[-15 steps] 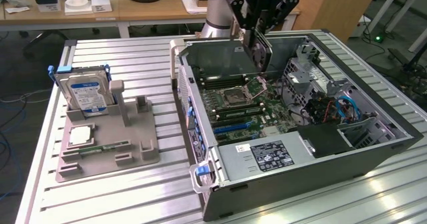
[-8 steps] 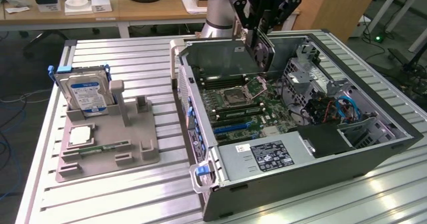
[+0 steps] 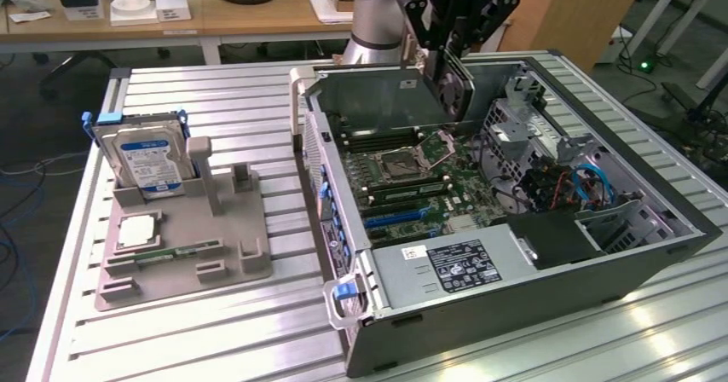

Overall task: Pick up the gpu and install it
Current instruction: 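Pick up the gpu and move the gpu toward the slot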

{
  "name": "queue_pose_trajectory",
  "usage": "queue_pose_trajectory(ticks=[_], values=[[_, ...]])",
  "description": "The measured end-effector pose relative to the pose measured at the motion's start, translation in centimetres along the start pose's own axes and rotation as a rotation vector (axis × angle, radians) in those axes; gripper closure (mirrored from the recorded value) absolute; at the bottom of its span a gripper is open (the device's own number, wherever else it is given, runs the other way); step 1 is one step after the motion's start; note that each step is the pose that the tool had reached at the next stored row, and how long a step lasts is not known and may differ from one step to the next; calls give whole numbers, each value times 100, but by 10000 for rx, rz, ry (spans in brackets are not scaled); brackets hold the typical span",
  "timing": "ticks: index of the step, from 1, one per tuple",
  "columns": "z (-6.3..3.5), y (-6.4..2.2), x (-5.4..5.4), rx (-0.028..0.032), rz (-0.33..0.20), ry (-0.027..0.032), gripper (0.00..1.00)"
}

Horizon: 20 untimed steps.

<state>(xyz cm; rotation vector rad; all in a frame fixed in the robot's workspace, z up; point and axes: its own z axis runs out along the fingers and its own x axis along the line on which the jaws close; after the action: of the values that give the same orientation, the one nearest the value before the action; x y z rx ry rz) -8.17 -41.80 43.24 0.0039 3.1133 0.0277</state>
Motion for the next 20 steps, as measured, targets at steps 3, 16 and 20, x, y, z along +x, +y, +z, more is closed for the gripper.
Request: queue_pose_trajectory(ticks=[3, 16, 20], values=[[1, 0, -32, 0, 0, -1, 73], [6, 0, -152, 0, 0, -1, 73], [8, 0, -191, 0, 0, 0, 73]])
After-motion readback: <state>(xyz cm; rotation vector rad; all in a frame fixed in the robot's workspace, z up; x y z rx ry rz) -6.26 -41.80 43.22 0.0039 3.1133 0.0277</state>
